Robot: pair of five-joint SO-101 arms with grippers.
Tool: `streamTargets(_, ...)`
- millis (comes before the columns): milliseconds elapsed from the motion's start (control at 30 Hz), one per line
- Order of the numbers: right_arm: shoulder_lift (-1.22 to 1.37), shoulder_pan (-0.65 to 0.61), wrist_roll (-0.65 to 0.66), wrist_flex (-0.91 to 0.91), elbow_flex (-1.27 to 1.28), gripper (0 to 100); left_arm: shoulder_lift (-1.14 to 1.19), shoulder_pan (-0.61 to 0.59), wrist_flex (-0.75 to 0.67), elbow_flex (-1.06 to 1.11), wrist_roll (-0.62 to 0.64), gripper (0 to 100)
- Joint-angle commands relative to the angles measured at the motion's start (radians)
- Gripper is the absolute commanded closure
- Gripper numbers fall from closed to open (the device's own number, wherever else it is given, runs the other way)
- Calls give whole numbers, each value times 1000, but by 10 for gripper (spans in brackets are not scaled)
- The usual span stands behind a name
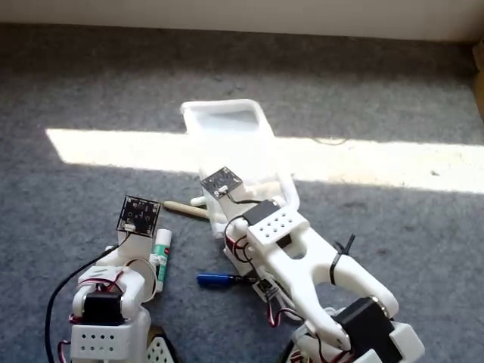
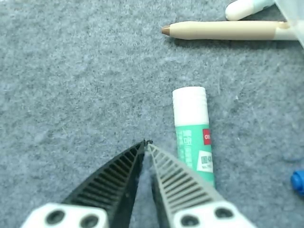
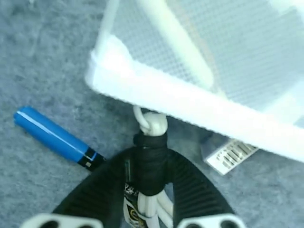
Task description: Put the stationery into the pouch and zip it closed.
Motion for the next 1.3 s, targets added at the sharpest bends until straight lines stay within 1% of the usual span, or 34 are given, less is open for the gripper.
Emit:
streamTargets(0, -62, 10, 12, -8, -5, 992, -8, 15, 3, 21, -6, 992)
streamTargets(100, -143, 10, 11, -8, -2, 994, -8, 15, 3, 21, -6, 992)
streamTargets(400, -578, 5, 8, -8, 110, 994, -8, 15, 3, 21, -6, 992)
streamTargets(567, -723, 4, 8, -8, 108, 994, -8, 15, 3, 21, -6, 992)
streamTargets(733, -754, 4, 8, -18, 104, 994, -8, 15, 3, 21, -6, 992)
streamTargets(1067, -754, 4, 6, -130, -4, 994, -8, 15, 3, 21, -6, 992)
streamTargets(1267, -760, 1, 5, -208, 1, 993, -8, 15, 3, 21, -6, 992)
